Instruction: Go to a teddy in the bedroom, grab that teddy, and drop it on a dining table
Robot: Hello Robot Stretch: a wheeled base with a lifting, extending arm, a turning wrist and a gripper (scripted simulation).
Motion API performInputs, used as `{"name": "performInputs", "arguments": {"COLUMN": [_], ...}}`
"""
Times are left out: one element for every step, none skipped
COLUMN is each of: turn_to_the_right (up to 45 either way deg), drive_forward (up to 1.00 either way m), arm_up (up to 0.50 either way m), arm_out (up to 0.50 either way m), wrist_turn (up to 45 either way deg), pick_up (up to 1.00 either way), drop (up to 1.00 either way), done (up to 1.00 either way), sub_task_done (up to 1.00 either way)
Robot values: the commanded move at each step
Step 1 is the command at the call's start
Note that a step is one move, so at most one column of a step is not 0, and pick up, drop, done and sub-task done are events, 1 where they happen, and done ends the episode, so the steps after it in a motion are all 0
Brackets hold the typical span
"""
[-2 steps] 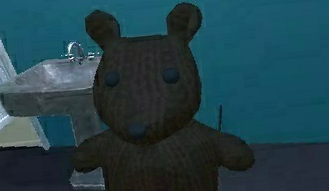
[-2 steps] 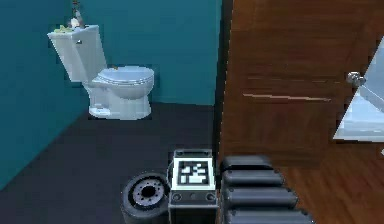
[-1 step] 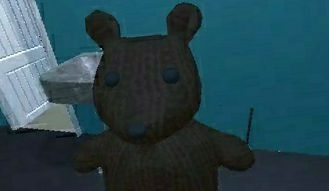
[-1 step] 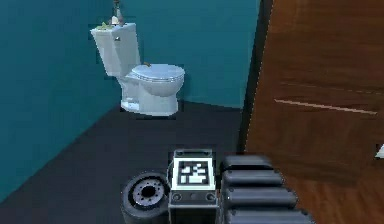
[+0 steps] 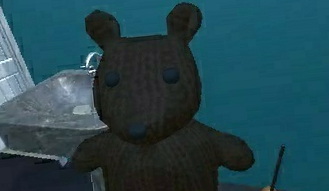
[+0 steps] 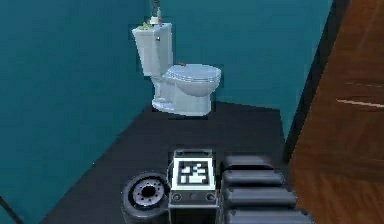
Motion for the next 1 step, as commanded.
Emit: {"name": "performInputs", "arguments": {"turn_to_the_right": [-45.0], "drive_forward": [0.00], "arm_up": [0.00], "arm_out": [0.00], "wrist_turn": [0.0], "pick_up": [0.00], "drop": [0.00], "done": [0.00], "sub_task_done": [0.00]}}
